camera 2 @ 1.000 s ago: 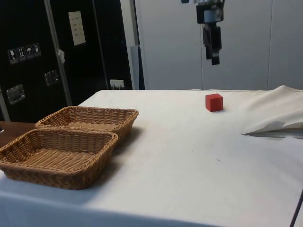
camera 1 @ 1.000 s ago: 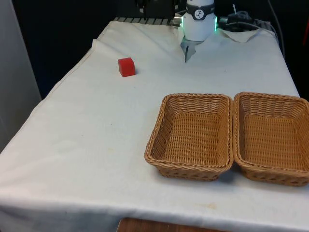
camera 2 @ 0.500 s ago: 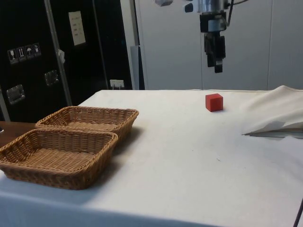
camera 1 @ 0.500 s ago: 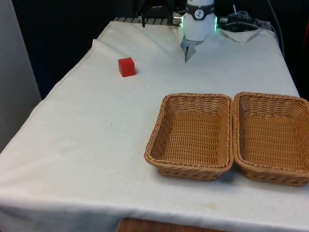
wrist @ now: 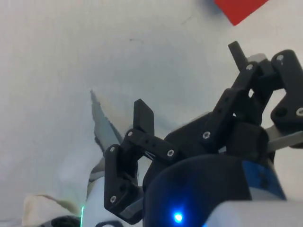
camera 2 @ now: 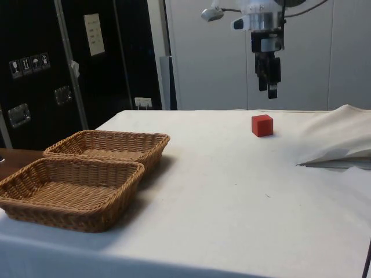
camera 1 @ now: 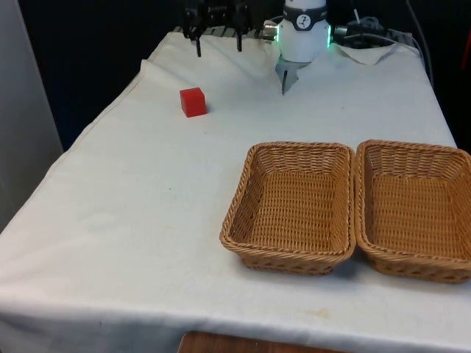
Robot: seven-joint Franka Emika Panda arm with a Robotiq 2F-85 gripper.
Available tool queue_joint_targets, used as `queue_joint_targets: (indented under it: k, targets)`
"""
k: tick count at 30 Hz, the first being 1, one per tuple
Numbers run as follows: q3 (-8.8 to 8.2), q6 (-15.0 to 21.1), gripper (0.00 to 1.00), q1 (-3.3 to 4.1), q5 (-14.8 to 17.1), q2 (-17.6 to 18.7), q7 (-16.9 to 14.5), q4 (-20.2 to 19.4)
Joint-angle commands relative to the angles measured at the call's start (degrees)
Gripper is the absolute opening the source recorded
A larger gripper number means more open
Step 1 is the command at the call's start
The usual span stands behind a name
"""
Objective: Pick up the red cube and place it into the right basket.
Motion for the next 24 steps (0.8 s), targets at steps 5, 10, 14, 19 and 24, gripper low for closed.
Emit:
queue_joint_targets:
  k: [5, 10, 14, 19, 24]
  targets:
    - [-1.66, 3.4, 1.00, 0.00, 0.0, 2.3, -2.0, -0.1]
    - [-3.21, 7.4, 1.00, 0.17, 0.2, 4.5, -4.3, -0.4]
    - [-3.67, 9.0, 1.00, 0.00, 0.1, 6.3, -5.3, -0.3]
    - [-4.76, 13.6, 1.00, 0.46, 1.4, 9.2, -8.1, -0.9]
    - [-4.30, 14.6, 1.00, 0.00, 1.1, 11.1, -8.1, -0.4]
